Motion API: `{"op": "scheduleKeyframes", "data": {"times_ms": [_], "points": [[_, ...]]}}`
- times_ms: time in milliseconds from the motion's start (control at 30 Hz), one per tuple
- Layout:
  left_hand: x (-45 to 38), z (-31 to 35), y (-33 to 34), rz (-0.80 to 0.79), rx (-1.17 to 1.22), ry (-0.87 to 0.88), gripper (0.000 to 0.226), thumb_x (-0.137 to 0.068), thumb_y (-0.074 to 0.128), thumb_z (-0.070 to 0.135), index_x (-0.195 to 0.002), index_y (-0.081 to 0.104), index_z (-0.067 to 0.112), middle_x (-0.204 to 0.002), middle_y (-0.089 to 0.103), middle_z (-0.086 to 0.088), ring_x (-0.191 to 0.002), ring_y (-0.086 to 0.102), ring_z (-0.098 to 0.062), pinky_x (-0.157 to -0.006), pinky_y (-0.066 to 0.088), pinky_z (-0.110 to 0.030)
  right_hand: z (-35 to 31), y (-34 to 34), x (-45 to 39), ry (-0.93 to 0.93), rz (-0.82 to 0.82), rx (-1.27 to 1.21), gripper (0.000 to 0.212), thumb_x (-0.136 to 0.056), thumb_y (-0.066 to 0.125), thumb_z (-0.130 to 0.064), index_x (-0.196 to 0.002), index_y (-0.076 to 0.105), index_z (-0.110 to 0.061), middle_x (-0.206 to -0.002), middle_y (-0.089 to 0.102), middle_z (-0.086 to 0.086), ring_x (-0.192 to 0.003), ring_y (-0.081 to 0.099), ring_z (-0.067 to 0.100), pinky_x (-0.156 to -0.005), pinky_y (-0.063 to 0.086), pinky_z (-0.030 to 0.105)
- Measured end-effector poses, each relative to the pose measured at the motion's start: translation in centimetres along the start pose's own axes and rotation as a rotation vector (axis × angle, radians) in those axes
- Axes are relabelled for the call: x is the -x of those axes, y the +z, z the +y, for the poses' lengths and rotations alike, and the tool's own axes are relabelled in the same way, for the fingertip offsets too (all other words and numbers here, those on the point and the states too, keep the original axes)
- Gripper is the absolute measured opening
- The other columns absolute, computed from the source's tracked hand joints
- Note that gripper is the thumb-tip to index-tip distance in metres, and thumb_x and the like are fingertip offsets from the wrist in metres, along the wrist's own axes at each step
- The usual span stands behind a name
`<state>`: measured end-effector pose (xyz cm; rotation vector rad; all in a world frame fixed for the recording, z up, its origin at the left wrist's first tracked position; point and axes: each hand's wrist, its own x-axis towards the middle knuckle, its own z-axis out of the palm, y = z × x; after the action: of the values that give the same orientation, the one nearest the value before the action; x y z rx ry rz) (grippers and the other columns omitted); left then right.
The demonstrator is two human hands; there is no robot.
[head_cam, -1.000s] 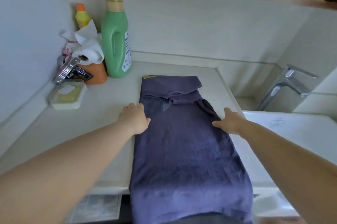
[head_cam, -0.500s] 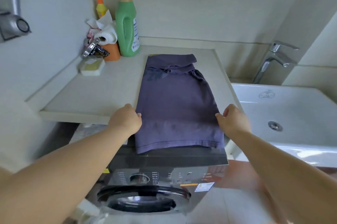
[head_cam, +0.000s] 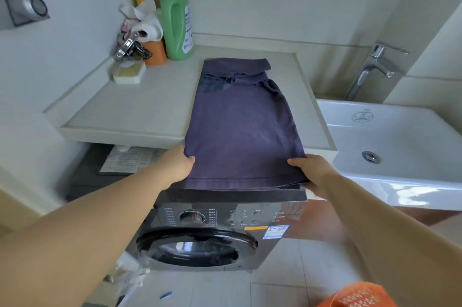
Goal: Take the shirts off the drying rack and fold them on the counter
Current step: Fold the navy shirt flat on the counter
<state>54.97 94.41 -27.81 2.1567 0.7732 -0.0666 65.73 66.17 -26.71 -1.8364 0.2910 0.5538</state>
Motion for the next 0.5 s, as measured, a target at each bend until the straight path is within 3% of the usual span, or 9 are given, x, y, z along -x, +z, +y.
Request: {"op": "scheduleKeyframes", "data": {"times_ms": [67,133,200,300,367,433,500], "points": [[1.3,0.8,-1.0,0.047,0.073,-0.037,0.025,-0.098,0.044,0.015,-0.123,0.046,0.011,-0.118,0.052,-0.009,-0.104,0.054,-0.031,-0.081,0.051,-0.039,-0.6,-0.7,1.1,-0.033,-0.014,-0.006,0.017,-0.090,0.060,-0.005,-0.106,0.058,0.000,-0.097,0.062,0.017,-0.076,0.060,0.027,-0.057,0.055,0.032],[2.5,2.1,-2.3,0.091,0.272,-0.082,0.024,-0.097,0.046,0.010,-0.120,0.043,0.017,-0.114,0.046,-0.010,-0.092,0.054,-0.026,-0.063,0.056,-0.036,-1.8,-1.6,2.2,-0.075,-0.026,-0.082,0.025,-0.091,0.055,0.001,-0.112,0.048,-0.010,-0.096,0.057,0.015,-0.076,0.058,0.025,-0.052,0.058,0.034],[3.2,3.6,-3.8,0.084,0.361,-0.068,0.022,-0.096,0.046,0.008,-0.115,0.051,0.019,-0.108,0.051,-0.011,-0.076,0.055,-0.020,-0.055,0.054,-0.030,-3.2,-2.5,3.0,-0.101,-0.061,-0.186,0.034,-0.092,0.051,0.004,-0.117,0.045,-0.019,-0.097,0.055,0.014,-0.079,0.057,0.025,-0.052,0.058,0.034],[3.6,5.7,-5.7,0.021,0.554,-0.068,0.018,-0.095,0.046,0.004,-0.092,0.063,0.008,-0.092,0.057,-0.013,-0.065,0.056,-0.020,-0.058,0.054,-0.028,-5.9,-3.1,3.8,-0.091,-0.109,-0.295,0.015,-0.093,0.048,0.004,-0.095,0.060,-0.005,-0.089,0.057,0.015,-0.072,0.058,0.024,-0.045,0.055,0.027],[3.5,7.1,-6.4,-0.013,0.697,-0.078,0.017,-0.093,0.047,0.000,-0.088,0.063,0.005,-0.080,0.063,-0.011,-0.068,0.060,-0.020,-0.072,0.054,-0.031,-7.5,-3.3,3.7,-0.085,-0.142,-0.434,0.019,-0.090,0.040,0.007,-0.085,0.058,0.003,-0.081,0.059,0.016,-0.070,0.058,0.027,-0.050,0.057,0.030],[2.2,7.9,-6.8,-0.018,0.717,-0.051,0.022,-0.093,0.042,-0.007,-0.096,0.060,0.005,-0.078,0.065,-0.008,-0.075,0.062,-0.017,-0.085,0.051,-0.033,-9.0,-3.2,3.1,-0.104,-0.165,-0.515,0.034,-0.083,0.024,0.011,-0.096,0.054,0.007,-0.084,0.063,0.017,-0.078,0.061,0.030,-0.068,0.057,0.038],[0.3,8.3,-6.8,0.022,0.670,-0.010,0.020,-0.091,0.052,-0.006,-0.105,0.060,0.006,-0.080,0.065,-0.005,-0.074,0.061,-0.013,-0.082,0.050,-0.028,-10.2,-2.6,2.3,-0.152,-0.166,-0.484,0.045,-0.082,0.021,0.015,-0.113,0.051,0.003,-0.088,0.067,0.014,-0.085,0.064,0.026,-0.078,0.052,0.037]]}}
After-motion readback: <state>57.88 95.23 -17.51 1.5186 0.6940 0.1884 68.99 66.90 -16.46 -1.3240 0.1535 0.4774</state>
